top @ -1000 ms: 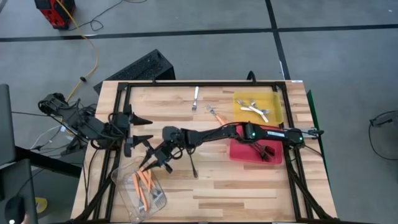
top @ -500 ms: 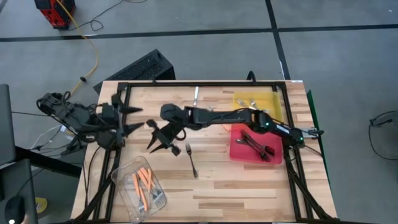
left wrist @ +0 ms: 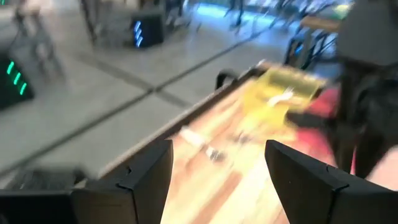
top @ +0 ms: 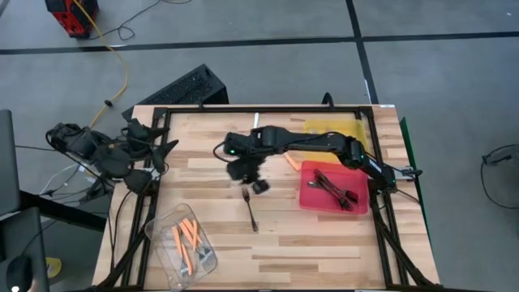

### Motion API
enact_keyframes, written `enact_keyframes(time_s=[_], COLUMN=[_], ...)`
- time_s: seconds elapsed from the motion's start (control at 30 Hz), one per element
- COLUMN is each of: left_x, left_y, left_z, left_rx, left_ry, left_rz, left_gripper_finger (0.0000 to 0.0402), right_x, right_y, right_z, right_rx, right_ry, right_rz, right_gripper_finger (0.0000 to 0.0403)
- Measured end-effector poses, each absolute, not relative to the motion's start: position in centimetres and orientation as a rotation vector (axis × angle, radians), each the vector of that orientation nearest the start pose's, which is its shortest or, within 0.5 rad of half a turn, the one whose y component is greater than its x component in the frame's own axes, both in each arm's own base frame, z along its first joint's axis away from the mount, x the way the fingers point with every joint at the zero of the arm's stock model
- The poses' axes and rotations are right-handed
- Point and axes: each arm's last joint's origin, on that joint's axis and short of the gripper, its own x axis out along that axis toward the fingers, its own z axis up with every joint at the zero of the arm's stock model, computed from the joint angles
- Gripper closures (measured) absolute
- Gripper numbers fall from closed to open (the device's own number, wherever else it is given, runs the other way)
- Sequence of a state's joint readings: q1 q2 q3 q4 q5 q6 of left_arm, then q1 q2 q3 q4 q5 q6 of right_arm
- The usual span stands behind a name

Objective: Sort silverware by color (type)
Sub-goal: Put the white fork into the yellow bin

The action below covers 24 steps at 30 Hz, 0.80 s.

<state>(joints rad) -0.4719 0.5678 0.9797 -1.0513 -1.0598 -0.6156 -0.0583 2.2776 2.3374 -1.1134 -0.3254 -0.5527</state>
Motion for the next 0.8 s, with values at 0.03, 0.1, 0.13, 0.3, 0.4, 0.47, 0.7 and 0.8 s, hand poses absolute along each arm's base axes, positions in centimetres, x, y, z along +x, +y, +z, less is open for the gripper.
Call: enact_keyframes(time_s=[0.03,0.1,0.13,0.3,0.4,0.47,0.7,0.8], left_x=[6.6,6.3,6.3,7.4,8.2,8.6,9.4,9.5], left_y=[-0.5,-0.4,-0.4,-1.0,-1.4,-1.7,-2.3,-2.3], left_z=[34.4,33.2,32.7,30.1,28.6,27.5,24.9,24.5], left_rx=[-0.158,-0.191,-0.208,-0.234,-0.254,-0.269,-0.318,-0.32], left_ry=[0.298,0.334,0.341,0.379,0.396,0.419,0.469,0.469], left_rz=[0.699,0.739,0.754,0.741,0.715,0.69,0.632,0.63], left_gripper_finger=[0.0159,0.0159,0.0159,0.0159,0.0159,0.0159,0.0159,0.0159], right_x=[47.3,46.4,46.0,44.0,42.6,41.7,39.1,38.5], right_y=[-2.3,-3.4,-4.0,-7.9,-10.9,-13.0,-19.3,-20.2], right_z=[29.2,28.7,28.5,28.0,28.3,28.6,28.5,28.7], right_rx=[-0.266,-0.216,-0.192,-0.129,-0.038,0.03,0.213,0.232], right_ry=[1.011,1.119,1.177,1.389,1.458,1.468,1.469,1.462], right_rz=[0.51,0.488,0.457,0.25,0.153,0.085,-0.099,-0.121], right_gripper_finger=[0.0291,0.0293,0.0294,0.0303,0.0305,0.0306,0.0306,0.0306])
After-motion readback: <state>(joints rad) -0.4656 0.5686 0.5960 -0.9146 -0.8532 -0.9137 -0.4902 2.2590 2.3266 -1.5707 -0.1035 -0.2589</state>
